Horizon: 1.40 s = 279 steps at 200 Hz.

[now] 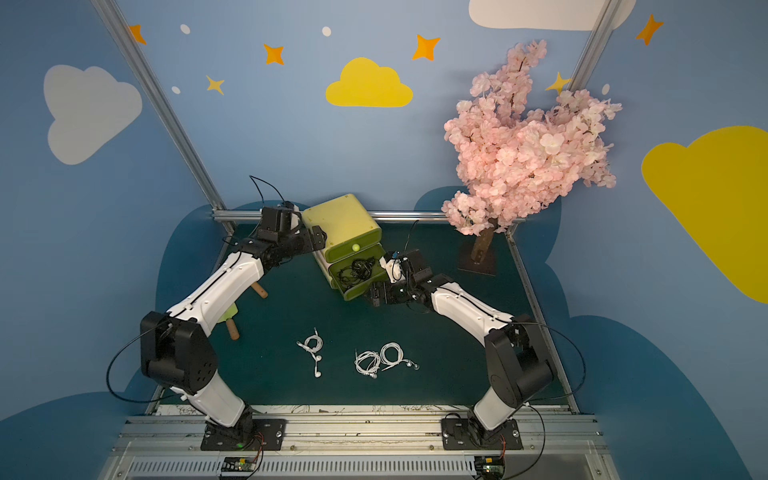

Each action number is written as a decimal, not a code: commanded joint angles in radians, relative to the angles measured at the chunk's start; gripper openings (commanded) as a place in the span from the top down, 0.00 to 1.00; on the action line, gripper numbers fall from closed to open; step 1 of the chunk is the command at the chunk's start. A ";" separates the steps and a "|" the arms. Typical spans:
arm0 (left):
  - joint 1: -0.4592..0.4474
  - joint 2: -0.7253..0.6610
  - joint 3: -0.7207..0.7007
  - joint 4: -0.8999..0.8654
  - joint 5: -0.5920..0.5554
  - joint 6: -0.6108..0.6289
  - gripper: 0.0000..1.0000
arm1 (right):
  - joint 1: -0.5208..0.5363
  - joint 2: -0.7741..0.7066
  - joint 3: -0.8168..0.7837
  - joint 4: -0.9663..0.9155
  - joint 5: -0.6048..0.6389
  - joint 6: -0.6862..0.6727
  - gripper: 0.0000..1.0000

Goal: Place the wired earphones into the drawer by color
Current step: Close the drawer in the storage box.

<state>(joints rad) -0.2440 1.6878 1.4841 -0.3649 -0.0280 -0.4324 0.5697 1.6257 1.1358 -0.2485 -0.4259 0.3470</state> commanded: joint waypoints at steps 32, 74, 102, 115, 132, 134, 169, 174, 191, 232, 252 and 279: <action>0.003 0.007 0.002 -0.014 0.021 0.014 0.00 | -0.008 0.066 0.086 0.050 -0.031 0.022 0.02; 0.003 0.000 -0.022 -0.018 0.024 0.012 0.00 | -0.008 0.111 0.136 0.082 -0.008 0.026 0.02; 0.004 -0.002 -0.027 -0.018 0.026 0.012 0.00 | -0.008 0.133 0.146 0.123 0.009 0.030 0.02; 0.004 0.000 -0.029 -0.017 0.028 0.012 0.00 | -0.008 0.141 0.147 0.146 0.009 0.033 0.02; 0.003 0.000 -0.029 -0.019 0.029 0.012 0.00 | -0.007 0.149 0.145 0.180 0.006 0.036 0.02; 0.004 0.000 -0.029 -0.019 0.030 0.012 0.00 | -0.007 0.150 0.145 0.186 0.006 0.036 0.02; 0.004 0.001 -0.031 -0.020 0.035 0.011 0.00 | -0.005 0.172 0.159 0.247 -0.002 0.061 0.02; 0.003 0.001 -0.032 -0.019 0.035 0.009 0.00 | -0.004 0.175 0.162 0.253 -0.003 0.064 0.02; 0.004 0.003 -0.032 -0.018 0.040 0.008 0.00 | -0.001 0.190 0.183 0.266 -0.005 0.073 0.02; 0.003 0.004 -0.035 -0.017 0.046 0.007 0.00 | 0.006 0.238 0.229 0.305 -0.005 0.088 0.01; 0.004 0.000 -0.038 -0.016 0.044 0.010 0.00 | 0.006 0.264 0.238 0.338 -0.009 0.103 0.01; 0.003 -0.005 -0.042 -0.013 0.045 0.010 0.00 | 0.008 0.293 0.248 0.387 -0.016 0.113 0.02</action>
<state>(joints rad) -0.2424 1.6905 1.4635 -0.3492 0.0097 -0.4335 0.5713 1.8893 1.3579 0.0456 -0.4316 0.4469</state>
